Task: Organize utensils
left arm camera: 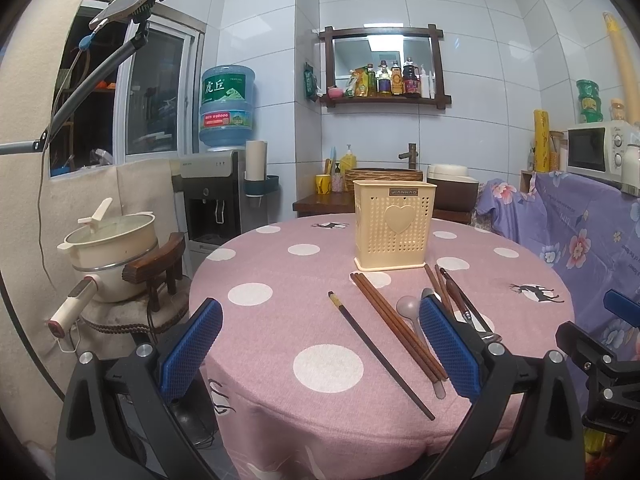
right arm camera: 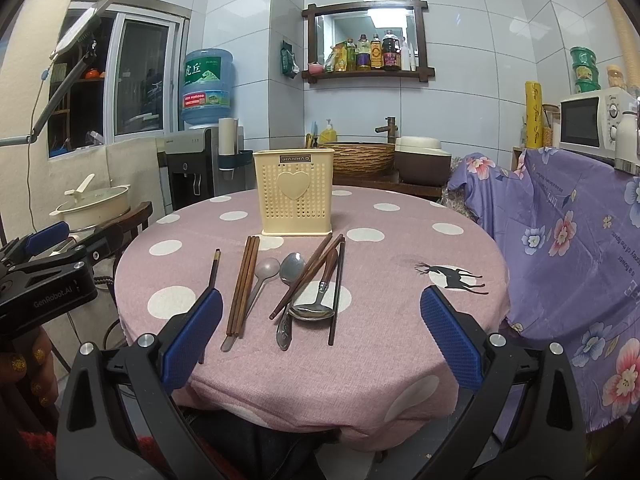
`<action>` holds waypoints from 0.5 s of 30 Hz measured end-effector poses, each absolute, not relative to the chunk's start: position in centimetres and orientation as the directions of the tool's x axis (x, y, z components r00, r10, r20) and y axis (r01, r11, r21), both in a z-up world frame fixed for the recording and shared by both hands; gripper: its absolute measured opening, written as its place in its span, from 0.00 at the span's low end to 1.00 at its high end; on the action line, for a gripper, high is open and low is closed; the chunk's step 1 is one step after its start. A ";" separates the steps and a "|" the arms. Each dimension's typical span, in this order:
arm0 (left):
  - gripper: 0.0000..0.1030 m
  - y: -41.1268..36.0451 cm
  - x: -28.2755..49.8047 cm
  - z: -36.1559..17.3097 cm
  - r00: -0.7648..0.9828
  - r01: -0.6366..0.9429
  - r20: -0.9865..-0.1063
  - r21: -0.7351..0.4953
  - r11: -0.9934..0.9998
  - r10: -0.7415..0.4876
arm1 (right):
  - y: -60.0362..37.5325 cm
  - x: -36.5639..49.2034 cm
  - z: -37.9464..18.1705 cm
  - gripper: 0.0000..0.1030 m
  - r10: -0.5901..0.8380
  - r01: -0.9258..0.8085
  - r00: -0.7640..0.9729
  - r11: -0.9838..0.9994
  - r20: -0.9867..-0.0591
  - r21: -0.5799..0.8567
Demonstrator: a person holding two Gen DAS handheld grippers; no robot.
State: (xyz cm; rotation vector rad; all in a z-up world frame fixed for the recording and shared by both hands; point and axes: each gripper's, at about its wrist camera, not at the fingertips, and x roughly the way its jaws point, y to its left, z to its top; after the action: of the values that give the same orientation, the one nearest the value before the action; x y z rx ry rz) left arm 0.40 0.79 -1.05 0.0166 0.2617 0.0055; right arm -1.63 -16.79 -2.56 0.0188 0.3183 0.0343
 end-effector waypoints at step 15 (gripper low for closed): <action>0.95 1.9 1.3 -1.3 0.953 -0.024 -0.302 0.014 1.000 0.028 | -17.2 -1.4 -2.5 0.95 0.034 -0.028 0.940 0.999 -0.338 0.023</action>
State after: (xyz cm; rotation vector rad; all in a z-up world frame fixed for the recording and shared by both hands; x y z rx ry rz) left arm 1.28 1.86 -1.34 0.0106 0.3069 0.0264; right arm -1.40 -17.19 -2.47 0.0178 0.3456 0.0312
